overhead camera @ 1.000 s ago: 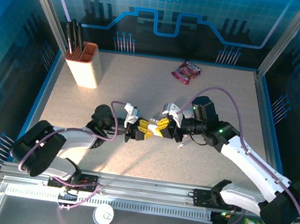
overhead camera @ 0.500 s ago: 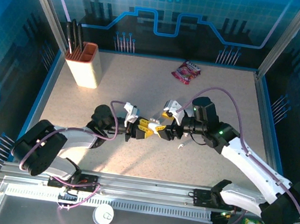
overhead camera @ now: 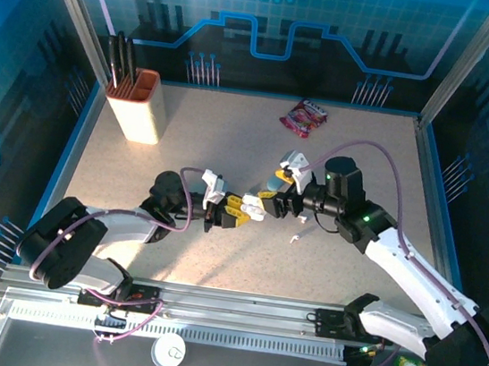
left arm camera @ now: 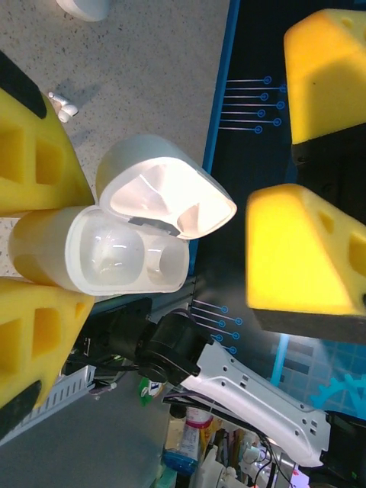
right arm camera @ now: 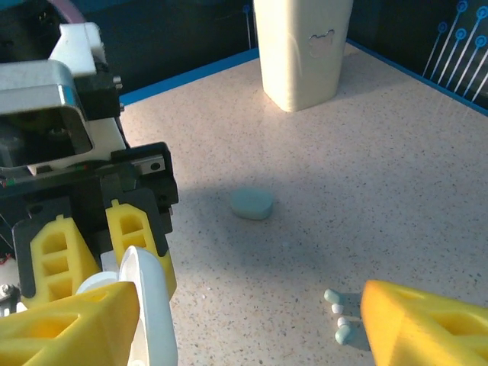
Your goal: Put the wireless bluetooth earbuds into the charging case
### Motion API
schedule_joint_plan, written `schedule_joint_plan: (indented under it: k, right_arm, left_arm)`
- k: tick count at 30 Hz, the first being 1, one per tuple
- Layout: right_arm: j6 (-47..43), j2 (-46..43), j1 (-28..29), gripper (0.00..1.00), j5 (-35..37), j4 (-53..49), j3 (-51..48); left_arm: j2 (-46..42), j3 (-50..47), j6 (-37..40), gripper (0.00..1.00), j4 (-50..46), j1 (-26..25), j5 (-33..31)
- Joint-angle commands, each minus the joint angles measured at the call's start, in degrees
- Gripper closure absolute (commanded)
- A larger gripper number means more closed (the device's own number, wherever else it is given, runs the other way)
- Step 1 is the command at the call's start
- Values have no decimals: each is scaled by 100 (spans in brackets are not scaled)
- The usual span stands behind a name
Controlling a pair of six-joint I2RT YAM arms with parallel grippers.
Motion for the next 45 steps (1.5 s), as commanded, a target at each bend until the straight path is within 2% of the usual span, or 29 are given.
schedule_joint_plan:
  k: [1,4,8,14,17,22,25,31,45]
  right_arm:
    - [621,-353,-301,22,-15,583,-359]
    - [1441,-545,-815,21,350,770,-744]
    - [2279,-567,-1426,24,620,386,-1102]
    - [2906,-259,-1758,27,1048,-167,-1556]
    - [3510,142,-1891,36,1276,-171,-1778]
    - [4280,890,-1919,51,1260,520,-2061]
    - [4456,1302,-1928,56,1174,779,-2064]
    - [4532,1872,-1925,59,1068,1093,-2051]
    - [4576,2445,-1942,70,828,1422,-2018]
  left_arm:
    - [-136,-134,376,88,-55,-22,35]
    - [-158,-182,459,88,-92,-10,-14]
    - [-195,-237,572,87,-137,-6,-89]
    - [-174,-224,676,87,-236,-1,-86]
    - [-126,-198,668,87,-210,-3,-68]
    - [-108,-195,616,88,-184,6,-54]
    - [-153,-224,643,87,-228,1,-67]
    - [-225,-273,690,88,-329,3,-90]
    - [-193,-263,576,88,-237,-6,-50]
